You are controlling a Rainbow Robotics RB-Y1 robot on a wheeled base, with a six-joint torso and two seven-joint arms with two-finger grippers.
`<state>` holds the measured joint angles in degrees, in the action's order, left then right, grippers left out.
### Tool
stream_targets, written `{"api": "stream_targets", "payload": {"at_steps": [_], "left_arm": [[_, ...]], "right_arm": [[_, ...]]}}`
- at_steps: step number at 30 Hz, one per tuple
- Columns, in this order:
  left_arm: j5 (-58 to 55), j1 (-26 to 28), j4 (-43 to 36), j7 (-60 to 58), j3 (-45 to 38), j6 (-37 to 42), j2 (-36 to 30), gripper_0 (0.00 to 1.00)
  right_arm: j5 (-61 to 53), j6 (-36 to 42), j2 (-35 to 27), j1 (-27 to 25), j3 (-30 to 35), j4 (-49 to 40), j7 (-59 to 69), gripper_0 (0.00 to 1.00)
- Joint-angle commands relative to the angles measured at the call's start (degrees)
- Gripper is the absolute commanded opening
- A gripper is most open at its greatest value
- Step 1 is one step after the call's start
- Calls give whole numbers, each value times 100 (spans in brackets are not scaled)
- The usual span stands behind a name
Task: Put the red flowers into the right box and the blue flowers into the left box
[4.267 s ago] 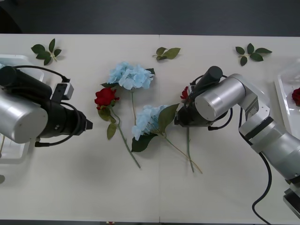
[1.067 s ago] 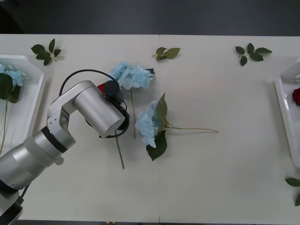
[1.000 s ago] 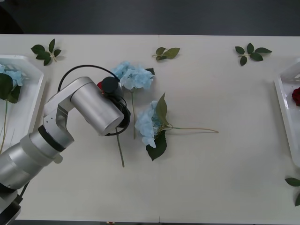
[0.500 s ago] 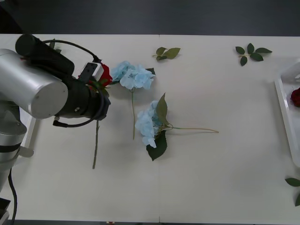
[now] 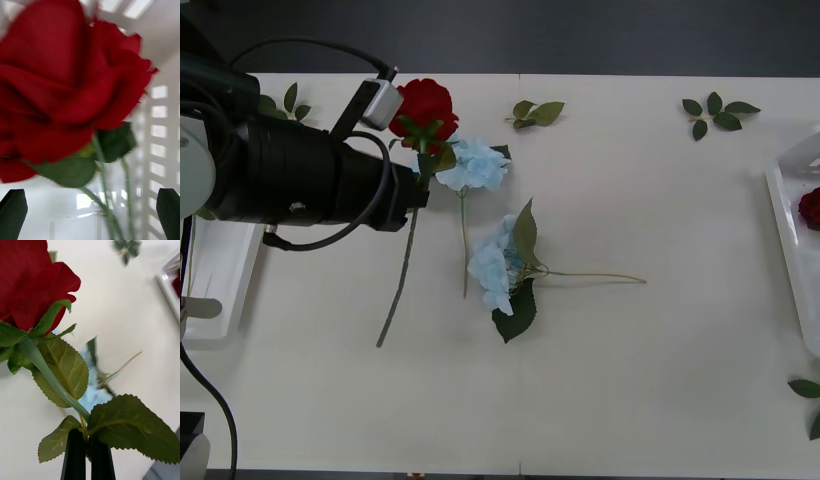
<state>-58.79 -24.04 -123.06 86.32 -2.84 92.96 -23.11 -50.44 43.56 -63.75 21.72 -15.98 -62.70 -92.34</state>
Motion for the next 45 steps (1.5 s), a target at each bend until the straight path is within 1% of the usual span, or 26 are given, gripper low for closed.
{"api": "stream_targets", "payload": {"at_steps": [1, 4, 5, 8, 10, 12, 14, 20, 23, 25, 27, 29, 31, 35, 37, 38, 45], "left_arm": [[-1135, -31, 300, 649, -235, -639, 35, 0], [-1987, -57, 661, 1238, -261, -1184, 35, 0], [-2128, -66, 731, 1344, -270, -1272, 35, 0], [-2726, -145, 1047, 1880, -243, -1624, 35, 0], [-3033, -207, 1214, 2267, -199, -1817, 44, 0], [-3279, -251, 1355, 2522, -147, -1966, 44, 0], [-3640, -330, 1557, 2908, -59, -2212, 35, 0], [-4246, -549, 1970, 3690, 178, -2687, 52, 0], [-4273, -611, 2076, 3857, 249, -2784, 52, 0], [-4264, -637, 2146, 3866, 275, -2784, 52, 0], [-4264, -637, 2172, 3857, 310, -2784, 52, 0], [-4264, -637, 2225, 3866, 345, -2784, 52, 0], [-4255, -646, 2243, 3875, 354, -2784, 52, 0], [-4255, -646, 2243, 3875, 354, -2784, 52, 0], [-4255, -646, 2243, 3875, 354, -2784, 52, 0], [-4255, -646, 2243, 3875, 354, -2784, 52, 0], [-4255, -646, 2243, 3875, 354, -2784, 52, 0]], "right_arm": [[-1082, -23, -480, 166, 42, -357, -1146, 100], [-2127, -15, -550, 139, 42, -551, -2078, 100], [-2347, -15, -568, 122, 42, -612, -2253, 100], [-3586, 64, -621, -19, 42, -964, -3009, 100], [-4659, 223, -638, -142, 42, -1060, -3378, 100], [-5397, 381, -638, -195, 42, -1087, -3739, 100], [-6223, 627, -630, -247, 42, -1122, -4372, 100], [-7770, 1479, -480, -274, 42, -1166, -5663, 100], [-8500, 1849, -287, -388, 42, -1289, -6266, 100], [-9001, 2033, -67, -555, 42, -1456, -6266, 100], [-9247, 2051, 144, -687, 42, -1667, -6266, 100], [-9545, 2033, 408, -880, 42, -2062, -6266, 100], [-9616, 1998, 601, -986, 42, -2335, -6266, 100], [-9651, 1901, 1234, -1205, 33, -2950, -6266, 100], [-9607, 1857, 1462, -1232, 42, -3073, -6266, 100], [-9493, 1840, 1743, -1232, 42, -3143, -6266, 100], [-8921, 1708, 2895, -1135, -55, -3240, -6266, 100]]}}
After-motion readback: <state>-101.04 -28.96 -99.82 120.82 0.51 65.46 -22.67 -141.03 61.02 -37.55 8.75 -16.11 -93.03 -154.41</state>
